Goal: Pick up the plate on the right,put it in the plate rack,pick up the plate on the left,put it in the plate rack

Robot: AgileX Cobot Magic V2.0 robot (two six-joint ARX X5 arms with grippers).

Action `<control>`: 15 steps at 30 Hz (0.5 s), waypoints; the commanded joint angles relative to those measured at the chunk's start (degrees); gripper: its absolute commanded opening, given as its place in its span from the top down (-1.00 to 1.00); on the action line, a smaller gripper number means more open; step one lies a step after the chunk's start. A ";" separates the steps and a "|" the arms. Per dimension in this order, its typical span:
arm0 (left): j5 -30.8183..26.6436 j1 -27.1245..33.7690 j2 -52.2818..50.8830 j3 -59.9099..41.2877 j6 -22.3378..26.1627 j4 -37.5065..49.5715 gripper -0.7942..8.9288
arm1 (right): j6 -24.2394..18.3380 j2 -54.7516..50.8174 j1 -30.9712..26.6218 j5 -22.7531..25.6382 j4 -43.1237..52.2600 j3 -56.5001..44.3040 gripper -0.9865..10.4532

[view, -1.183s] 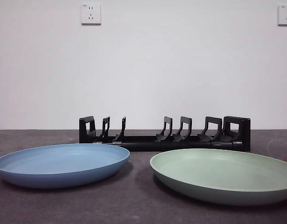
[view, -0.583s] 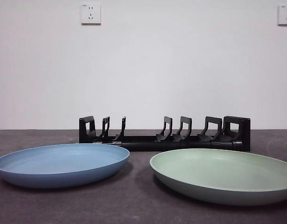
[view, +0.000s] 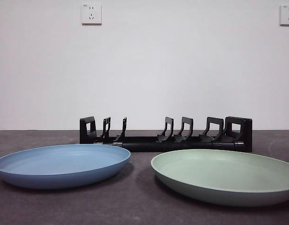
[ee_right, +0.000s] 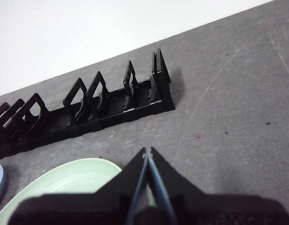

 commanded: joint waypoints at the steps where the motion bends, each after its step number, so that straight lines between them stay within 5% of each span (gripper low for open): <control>1: 0.24 0.09 -0.17 -0.79 -0.42 1.75 0.84 | 0.76 -0.13 0.04 -0.28 -0.48 -0.55 0.82; 15: 0.52 0.09 -0.17 0.02 -0.76 2.08 0.85 | 0.28 0.15 0.04 0.11 -0.48 0.42 0.83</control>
